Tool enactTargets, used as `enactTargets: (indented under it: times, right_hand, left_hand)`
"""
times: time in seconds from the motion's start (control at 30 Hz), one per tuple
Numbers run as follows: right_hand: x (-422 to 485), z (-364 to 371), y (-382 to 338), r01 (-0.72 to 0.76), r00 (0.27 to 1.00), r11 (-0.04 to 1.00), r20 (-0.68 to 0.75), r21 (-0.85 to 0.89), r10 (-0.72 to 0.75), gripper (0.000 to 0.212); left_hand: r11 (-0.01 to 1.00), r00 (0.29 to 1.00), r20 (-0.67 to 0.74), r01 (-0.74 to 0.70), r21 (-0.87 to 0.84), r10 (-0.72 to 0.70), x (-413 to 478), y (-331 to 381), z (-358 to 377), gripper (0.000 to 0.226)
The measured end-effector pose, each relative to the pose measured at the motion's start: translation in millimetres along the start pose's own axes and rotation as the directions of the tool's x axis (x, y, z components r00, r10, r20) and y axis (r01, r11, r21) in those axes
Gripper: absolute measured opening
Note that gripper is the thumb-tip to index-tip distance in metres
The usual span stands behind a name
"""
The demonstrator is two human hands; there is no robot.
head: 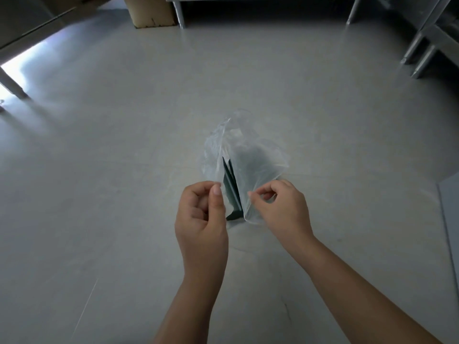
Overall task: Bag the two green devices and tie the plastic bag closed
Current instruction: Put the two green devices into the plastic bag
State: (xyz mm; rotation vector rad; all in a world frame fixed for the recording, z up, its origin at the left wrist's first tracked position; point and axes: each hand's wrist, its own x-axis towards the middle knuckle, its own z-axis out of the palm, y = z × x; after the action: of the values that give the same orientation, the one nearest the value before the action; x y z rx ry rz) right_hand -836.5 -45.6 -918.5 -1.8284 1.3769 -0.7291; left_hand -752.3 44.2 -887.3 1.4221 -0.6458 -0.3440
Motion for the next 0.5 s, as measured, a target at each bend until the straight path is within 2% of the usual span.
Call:
enactTargets:
  times: [0.1, 0.2, 0.3, 0.5]
  right_hand:
    - [-3.9, 0.9, -1.8, -0.057, 0.994, 0.995, 0.086, -0.079, 0.064, 0.037]
    - [-9.1, 3.4, -4.2, 0.007, 0.986, 0.948, 0.158, -0.318, 0.046, 0.046]
    - [-11.4, 3.7, -4.4, 0.040, 0.983, 0.916, 0.182, -0.398, 0.036, 0.045]
    - [-13.9, 5.5, -2.3, 0.081, 0.979, 0.908, 0.206, -0.410, 0.006, 0.031]
  left_hand:
    - [1.000, 1.000, 0.004, 0.000, 0.008, 0.000, -0.7, -0.9, -3.4, 0.007]
    - [1.000, 1.000, 0.003, 0.010, 0.012, -0.010, -1.9, -1.1, -5.3, 0.007]
    - [1.000, 1.000, 0.001, 0.022, -0.002, -0.022, -1.9, -0.8, -5.2, 0.008]
    - [1.000, 1.000, 0.008, 0.022, -0.014, -0.022, -0.8, -2.0, -3.3, 0.007]
